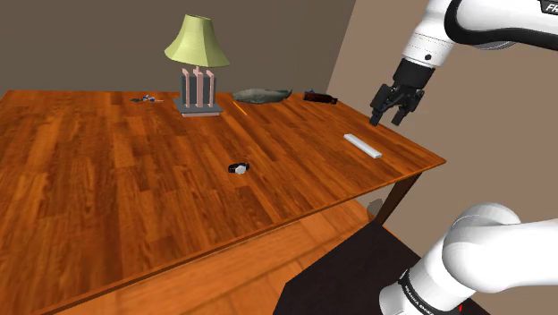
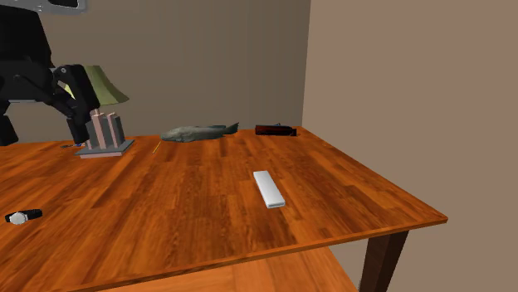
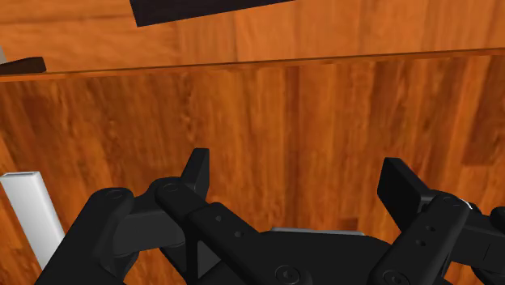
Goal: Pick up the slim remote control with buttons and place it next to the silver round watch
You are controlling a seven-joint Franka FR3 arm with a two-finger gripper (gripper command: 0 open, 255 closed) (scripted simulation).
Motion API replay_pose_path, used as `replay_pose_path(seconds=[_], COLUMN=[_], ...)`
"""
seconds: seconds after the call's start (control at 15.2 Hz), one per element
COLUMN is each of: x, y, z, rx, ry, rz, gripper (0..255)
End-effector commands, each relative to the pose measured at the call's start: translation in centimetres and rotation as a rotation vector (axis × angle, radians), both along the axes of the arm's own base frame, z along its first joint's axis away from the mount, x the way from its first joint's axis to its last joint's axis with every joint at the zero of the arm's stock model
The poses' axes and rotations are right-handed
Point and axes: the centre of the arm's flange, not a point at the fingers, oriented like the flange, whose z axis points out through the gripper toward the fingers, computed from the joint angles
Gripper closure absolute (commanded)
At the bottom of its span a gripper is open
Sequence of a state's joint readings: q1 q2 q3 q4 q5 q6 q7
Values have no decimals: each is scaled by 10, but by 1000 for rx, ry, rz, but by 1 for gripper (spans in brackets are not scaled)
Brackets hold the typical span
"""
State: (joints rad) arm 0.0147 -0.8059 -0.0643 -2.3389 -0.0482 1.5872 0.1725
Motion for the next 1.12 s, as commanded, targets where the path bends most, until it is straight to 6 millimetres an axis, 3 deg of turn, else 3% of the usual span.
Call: replay_pose_path(seconds=[0.0,1.06], x=[0,93], y=[0,-166], z=[0,-93], rx=[0,-5], ry=[0,26], rz=[0,-15], gripper=[0,0])
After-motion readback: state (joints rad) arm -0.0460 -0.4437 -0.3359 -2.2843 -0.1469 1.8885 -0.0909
